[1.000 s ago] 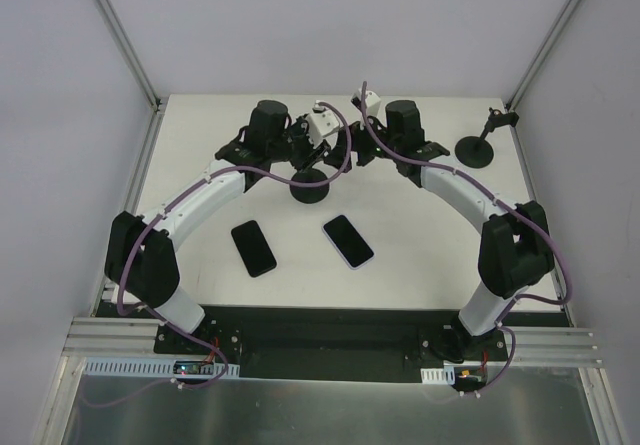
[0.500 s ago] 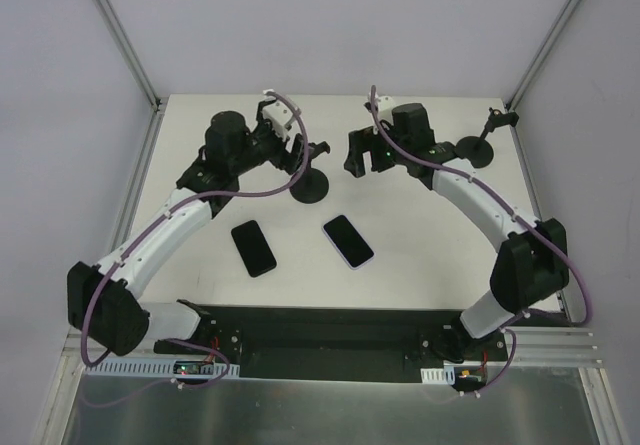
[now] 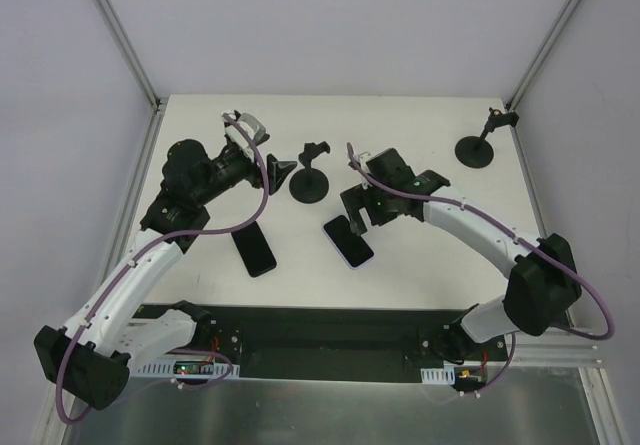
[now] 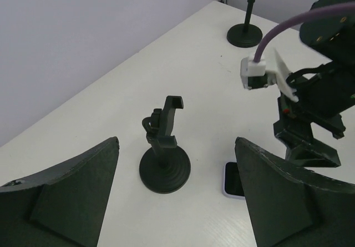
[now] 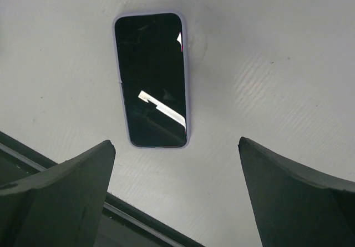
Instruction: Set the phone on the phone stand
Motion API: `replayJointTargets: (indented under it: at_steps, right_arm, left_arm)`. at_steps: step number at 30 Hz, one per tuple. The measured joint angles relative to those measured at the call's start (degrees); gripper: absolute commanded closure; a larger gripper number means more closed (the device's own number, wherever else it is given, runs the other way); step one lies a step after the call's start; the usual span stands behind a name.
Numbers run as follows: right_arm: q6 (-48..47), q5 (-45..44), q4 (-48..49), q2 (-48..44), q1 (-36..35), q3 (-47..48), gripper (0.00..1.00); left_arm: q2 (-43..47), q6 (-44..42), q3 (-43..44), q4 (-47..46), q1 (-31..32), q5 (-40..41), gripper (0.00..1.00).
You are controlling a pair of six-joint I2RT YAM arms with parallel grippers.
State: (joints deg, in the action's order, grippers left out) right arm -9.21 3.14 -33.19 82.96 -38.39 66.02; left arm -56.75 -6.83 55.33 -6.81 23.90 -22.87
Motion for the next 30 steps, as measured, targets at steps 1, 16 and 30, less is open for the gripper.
replayJointTargets:
  at_steps: [1, 16, 30]
  right_arm:
    - [0.39, -0.42, -0.33, 1.03, -0.46, -0.04, 0.04]
    - [2.03, -6.43, -4.81, 18.27, -6.54, 6.12, 0.04]
    - [3.28, -7.23, -4.31, 23.41, -9.20, 6.51, 0.03]
  left_arm:
    - [0.55, -0.04, -0.11, 0.22, 0.00, -0.15, 0.15]
    - [1.64, 1.53, -0.85, 0.17, 0.00, -0.92, 0.11]
    - [0.61, 2.86, -0.85, -0.02, 0.00, -2.67, 0.09]
